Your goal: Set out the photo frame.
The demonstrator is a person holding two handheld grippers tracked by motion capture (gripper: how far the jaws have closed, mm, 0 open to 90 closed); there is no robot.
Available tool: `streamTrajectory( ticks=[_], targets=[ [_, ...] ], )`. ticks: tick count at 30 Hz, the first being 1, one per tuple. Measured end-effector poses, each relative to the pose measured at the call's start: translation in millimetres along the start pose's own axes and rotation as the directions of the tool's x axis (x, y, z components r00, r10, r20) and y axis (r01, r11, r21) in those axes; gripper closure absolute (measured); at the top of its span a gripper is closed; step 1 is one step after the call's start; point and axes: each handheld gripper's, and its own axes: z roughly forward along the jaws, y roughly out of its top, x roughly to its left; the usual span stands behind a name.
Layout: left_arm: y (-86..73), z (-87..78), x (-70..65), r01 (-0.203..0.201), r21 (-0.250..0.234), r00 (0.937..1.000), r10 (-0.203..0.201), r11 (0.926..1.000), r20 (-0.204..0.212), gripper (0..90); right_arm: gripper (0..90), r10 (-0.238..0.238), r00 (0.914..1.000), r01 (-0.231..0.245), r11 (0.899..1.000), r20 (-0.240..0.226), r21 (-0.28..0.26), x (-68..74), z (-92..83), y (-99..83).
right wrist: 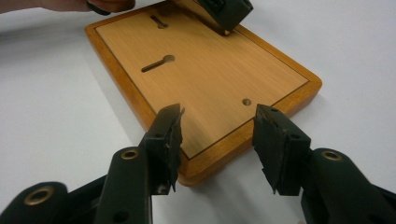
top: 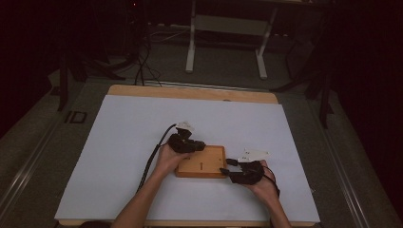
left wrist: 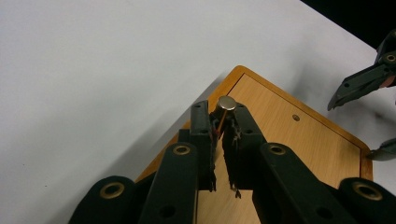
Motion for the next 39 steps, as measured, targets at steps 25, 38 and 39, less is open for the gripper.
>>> streamTrajectory(
  ticks=[25, 38, 39],
  targets=[
    [6.0, 1.9, 11.3, 0.087, 0.036, 0.9945, -0.088, 0.9956, 0.056, 82.7, 22.2, -0.04, 0.9992, 0.04, 0.999, 0.002, 0.018, 4.7, 5.0, -3.0],
    [7.5, 3.4, 13.7, 0.101, 0.045, 0.9926, -0.104, 0.9939, 0.063, 83.4, 21.9, -0.061, 0.9977, 0.059, 0.997, 0.03, 0.051, 6.9, 14.7, -6.0],
    [7.7, 3.5, 14.3, 0.103, 0.046, 0.9923, -0.105, 0.9936, 0.065, 83.4, 21.8, -0.062, 0.9974, 0.061, 0.997, 0.035, 0.051, 7.3, 14.9, -5.9]
  ],
)
